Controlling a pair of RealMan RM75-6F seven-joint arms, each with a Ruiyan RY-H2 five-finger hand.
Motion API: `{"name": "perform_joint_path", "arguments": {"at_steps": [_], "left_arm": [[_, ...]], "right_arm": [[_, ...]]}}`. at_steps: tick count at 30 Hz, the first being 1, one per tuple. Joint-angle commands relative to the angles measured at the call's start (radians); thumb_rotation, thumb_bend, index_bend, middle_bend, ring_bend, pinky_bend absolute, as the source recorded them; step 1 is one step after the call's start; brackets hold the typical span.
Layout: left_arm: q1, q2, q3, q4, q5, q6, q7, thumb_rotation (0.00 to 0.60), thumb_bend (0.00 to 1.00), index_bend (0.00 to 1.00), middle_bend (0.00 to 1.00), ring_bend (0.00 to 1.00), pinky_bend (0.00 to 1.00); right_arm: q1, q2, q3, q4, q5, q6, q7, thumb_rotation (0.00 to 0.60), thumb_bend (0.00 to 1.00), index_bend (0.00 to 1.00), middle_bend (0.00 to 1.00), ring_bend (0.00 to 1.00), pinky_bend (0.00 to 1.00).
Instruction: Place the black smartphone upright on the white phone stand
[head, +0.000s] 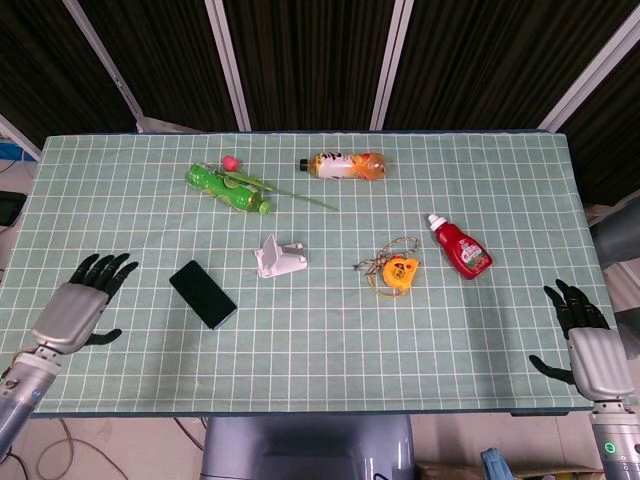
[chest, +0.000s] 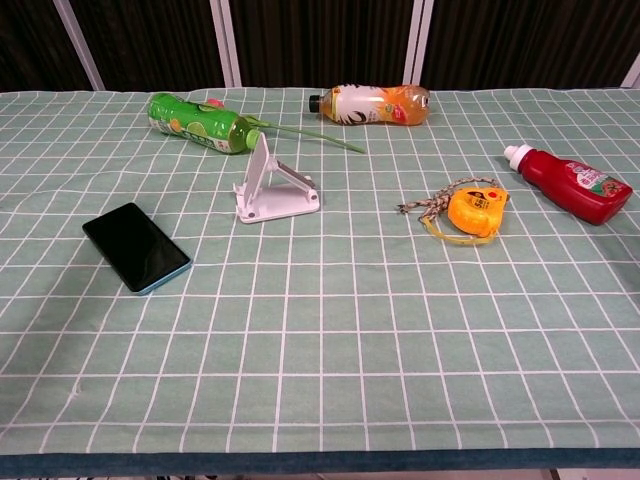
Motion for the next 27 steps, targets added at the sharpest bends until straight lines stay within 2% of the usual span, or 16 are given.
{"name": "perform_joint_path", "arguments": {"at_steps": [1, 6, 12, 27], "left_arm": [[-0.105, -0.009, -0.030, -0.001, -0.055, -0.135, 0.102, 0.600, 0.10, 0.00, 0.00, 0.00, 0.00], [-0.193, -0.028, -0.027, 0.024, -0.089, -0.261, 0.195, 0.600, 0.10, 0.00, 0.00, 0.00, 0.00], [-0.263, -0.074, -0.020, 0.077, -0.140, -0.353, 0.248, 0.600, 0.10, 0.01, 0.01, 0.00, 0.00], [-0.376, -0.213, 0.003, 0.203, -0.266, -0.447, 0.331, 0.600, 0.11, 0.10, 0.11, 0.00, 0.00]], "right_arm": [[0.000, 0.000, 0.001, -0.001, 0.002, -0.001, -0.001, 0.600, 0.21, 0.00, 0.00, 0.00, 0.19], [0.001, 0.000, 0.002, -0.002, 0.006, -0.004, -0.003, 0.600, 0.21, 0.00, 0.00, 0.00, 0.19], [0.001, 0.001, 0.002, -0.005, 0.008, -0.004, -0.003, 0.600, 0.22, 0.00, 0.00, 0.00, 0.19], [0.002, -0.001, 0.005, -0.006, 0.015, -0.006, -0.009, 0.600, 0.23, 0.00, 0.00, 0.00, 0.19]]}}
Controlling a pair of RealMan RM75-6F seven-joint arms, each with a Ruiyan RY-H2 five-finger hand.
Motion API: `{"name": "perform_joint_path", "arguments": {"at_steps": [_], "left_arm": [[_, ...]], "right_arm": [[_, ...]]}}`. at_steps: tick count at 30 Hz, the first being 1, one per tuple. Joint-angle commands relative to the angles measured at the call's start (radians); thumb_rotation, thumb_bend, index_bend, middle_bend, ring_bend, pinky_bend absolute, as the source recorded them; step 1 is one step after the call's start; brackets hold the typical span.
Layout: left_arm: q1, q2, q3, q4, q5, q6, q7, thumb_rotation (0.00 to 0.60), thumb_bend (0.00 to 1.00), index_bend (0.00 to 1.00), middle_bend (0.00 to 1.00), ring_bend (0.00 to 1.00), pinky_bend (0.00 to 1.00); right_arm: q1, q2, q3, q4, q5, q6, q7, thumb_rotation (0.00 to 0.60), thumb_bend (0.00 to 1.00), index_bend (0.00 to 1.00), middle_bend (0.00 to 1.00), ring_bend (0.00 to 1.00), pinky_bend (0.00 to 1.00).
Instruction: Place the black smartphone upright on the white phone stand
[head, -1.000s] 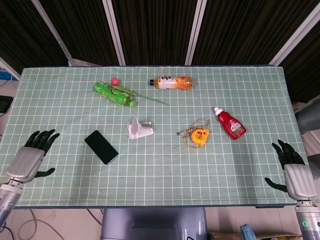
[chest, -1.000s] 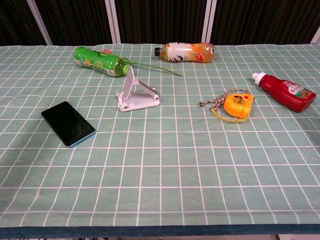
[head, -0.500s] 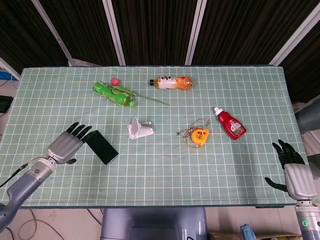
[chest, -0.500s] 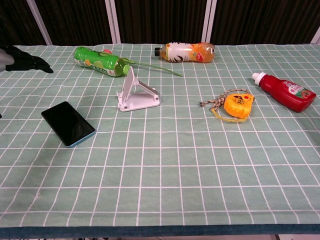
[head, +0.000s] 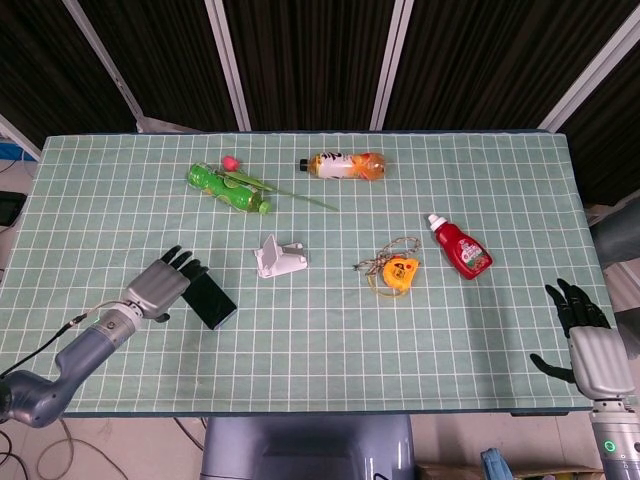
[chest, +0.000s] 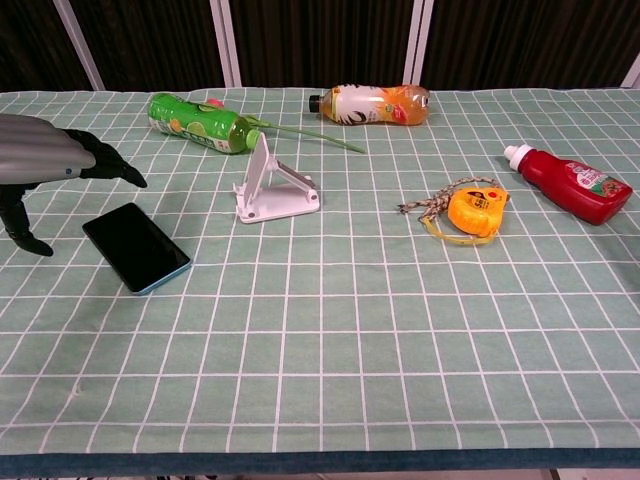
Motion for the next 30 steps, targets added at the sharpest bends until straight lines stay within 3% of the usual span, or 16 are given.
{"name": "perform_joint_path", "arguments": {"at_steps": [1, 6, 30], "left_arm": [[-0.020, -0.024, 0.007, 0.021, -0.020, -0.012, 0.015, 0.600, 0.11, 0.10, 0.11, 0.00, 0.00], [-0.046, -0.048, 0.016, 0.042, -0.045, -0.023, 0.029, 0.600, 0.11, 0.16, 0.12, 0.00, 0.00], [-0.108, -0.152, 0.062, 0.123, -0.129, -0.018, 0.040, 0.600, 0.11, 0.22, 0.21, 0.00, 0.00]], "right_arm": [[0.000, -0.001, 0.000, 0.001, 0.000, 0.000, 0.000, 0.600, 0.24, 0.00, 0.00, 0.00, 0.19], [0.000, 0.000, 0.000, 0.001, 0.001, 0.000, -0.001, 0.600, 0.24, 0.00, 0.00, 0.00, 0.19], [-0.001, -0.001, 0.001, 0.000, 0.003, 0.001, 0.000, 0.600, 0.25, 0.00, 0.00, 0.00, 0.19]]}}
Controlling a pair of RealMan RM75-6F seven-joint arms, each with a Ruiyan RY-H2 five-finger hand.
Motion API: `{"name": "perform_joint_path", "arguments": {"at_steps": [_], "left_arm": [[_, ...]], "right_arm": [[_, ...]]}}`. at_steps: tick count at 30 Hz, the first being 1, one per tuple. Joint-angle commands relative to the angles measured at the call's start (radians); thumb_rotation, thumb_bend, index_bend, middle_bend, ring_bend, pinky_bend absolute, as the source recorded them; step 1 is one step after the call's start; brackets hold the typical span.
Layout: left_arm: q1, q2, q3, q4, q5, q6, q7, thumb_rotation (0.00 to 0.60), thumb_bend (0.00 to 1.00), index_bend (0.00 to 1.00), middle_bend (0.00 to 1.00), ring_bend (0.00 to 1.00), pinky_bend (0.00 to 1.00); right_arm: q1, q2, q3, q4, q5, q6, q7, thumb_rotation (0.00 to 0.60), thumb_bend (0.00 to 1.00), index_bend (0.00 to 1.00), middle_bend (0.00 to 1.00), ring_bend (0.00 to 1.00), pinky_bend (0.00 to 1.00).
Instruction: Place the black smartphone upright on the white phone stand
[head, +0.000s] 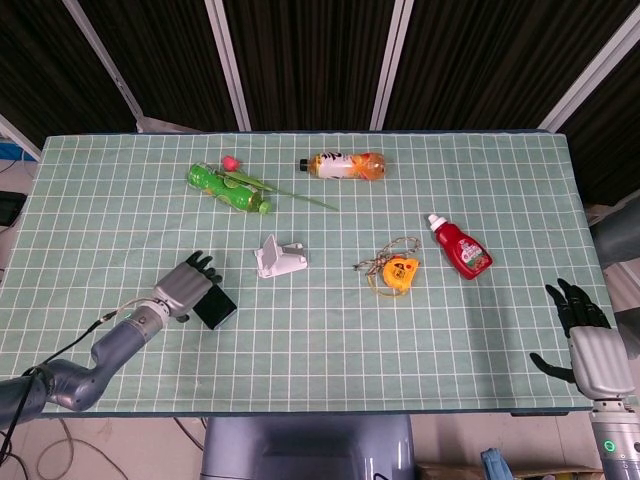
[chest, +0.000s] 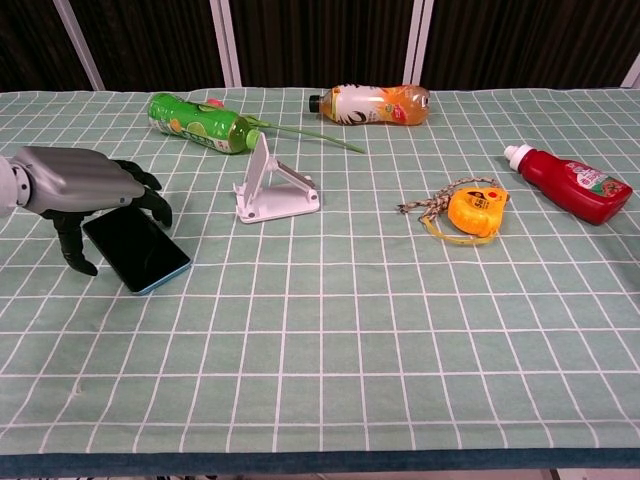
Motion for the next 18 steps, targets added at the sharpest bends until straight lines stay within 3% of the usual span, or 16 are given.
{"name": "perform_joint_path", "arguments": {"at_steps": [1, 18], "left_arm": [[-0.003, -0.005, 0.005, 0.003, -0.003, 0.003, -0.003, 0.600, 0.11, 0.22, 0.21, 0.00, 0.00], [-0.008, -0.026, 0.032, 0.028, -0.002, 0.032, -0.035, 0.600, 0.11, 0.26, 0.27, 0.00, 0.00]], "right_arm": [[0.000, 0.000, 0.000, 0.000, 0.000, 0.000, 0.000, 0.600, 0.25, 0.00, 0.00, 0.00, 0.19], [0.000, 0.000, 0.000, 0.000, 0.001, 0.000, 0.000, 0.600, 0.26, 0.00, 0.00, 0.00, 0.19]]}}
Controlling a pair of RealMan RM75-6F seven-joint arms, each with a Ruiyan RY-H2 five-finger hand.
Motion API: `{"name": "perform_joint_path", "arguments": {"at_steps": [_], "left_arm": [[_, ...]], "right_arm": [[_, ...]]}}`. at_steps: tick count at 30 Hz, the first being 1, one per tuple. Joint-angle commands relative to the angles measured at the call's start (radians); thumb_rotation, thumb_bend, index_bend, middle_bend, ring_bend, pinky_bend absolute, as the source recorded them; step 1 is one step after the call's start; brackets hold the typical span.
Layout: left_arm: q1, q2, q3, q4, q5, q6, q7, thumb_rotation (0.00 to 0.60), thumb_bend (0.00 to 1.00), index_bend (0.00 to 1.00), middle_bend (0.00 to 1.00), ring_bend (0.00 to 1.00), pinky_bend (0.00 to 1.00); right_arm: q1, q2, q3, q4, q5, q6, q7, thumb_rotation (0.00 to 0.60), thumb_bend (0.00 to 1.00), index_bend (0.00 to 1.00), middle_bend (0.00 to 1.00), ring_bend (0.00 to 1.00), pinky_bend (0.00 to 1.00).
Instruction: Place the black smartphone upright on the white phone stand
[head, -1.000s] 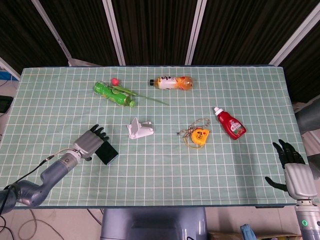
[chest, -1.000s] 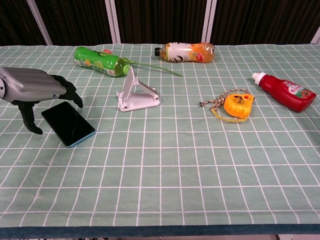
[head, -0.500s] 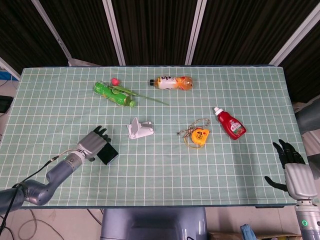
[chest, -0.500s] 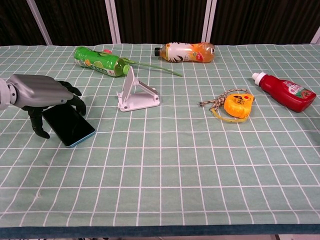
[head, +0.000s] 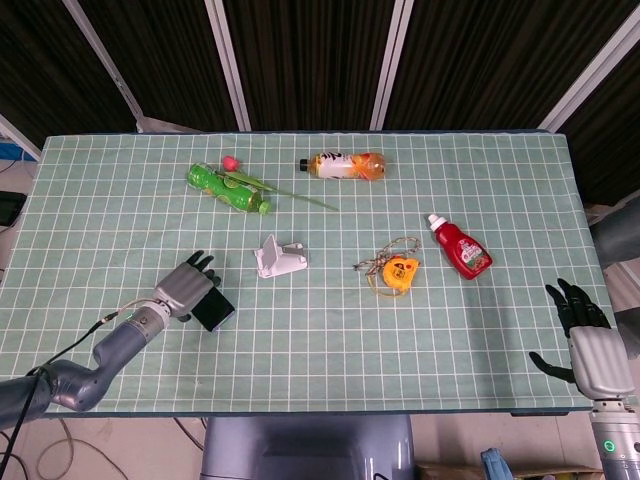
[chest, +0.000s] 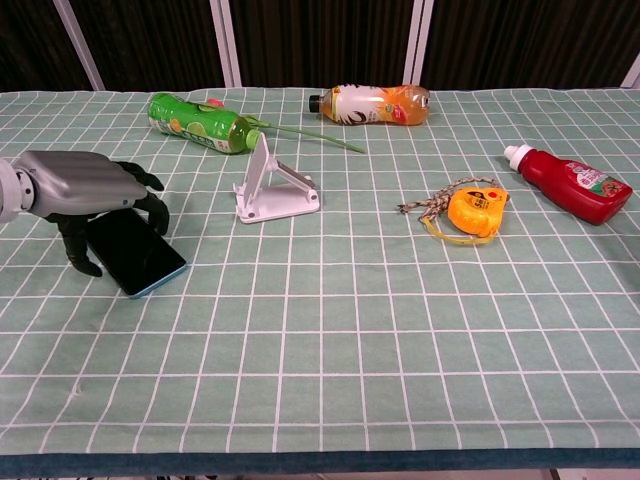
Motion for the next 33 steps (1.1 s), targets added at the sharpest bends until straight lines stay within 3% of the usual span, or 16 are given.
{"name": "perform_joint_path", "arguments": {"at_steps": [1, 11, 23, 33], "left_arm": [[0.001, -0.007, 0.004, 0.007, -0.001, 0.002, -0.004, 0.600, 0.11, 0.26, 0.27, 0.00, 0.00], [0.003, -0.024, 0.017, 0.016, 0.009, 0.024, -0.001, 0.600, 0.12, 0.29, 0.29, 0.00, 0.00], [0.021, -0.040, 0.026, 0.030, 0.036, 0.061, -0.026, 0.600, 0.16, 0.45, 0.48, 0.04, 0.00], [0.037, -0.039, 0.020, 0.041, 0.107, 0.106, -0.092, 0.600, 0.30, 0.52, 0.55, 0.09, 0.00]], "right_arm": [[0.000, 0.000, 0.000, 0.000, 0.000, 0.000, 0.001, 0.600, 0.26, 0.00, 0.00, 0.00, 0.19], [0.000, 0.001, 0.000, 0.000, -0.001, 0.000, 0.006, 0.600, 0.27, 0.00, 0.00, 0.00, 0.19], [-0.001, 0.000, 0.000, 0.001, -0.002, 0.001, 0.012, 0.600, 0.27, 0.00, 0.00, 0.00, 0.19], [-0.001, 0.000, 0.000, 0.001, -0.003, 0.002, 0.014, 0.600, 0.27, 0.00, 0.00, 0.00, 0.19]]}}
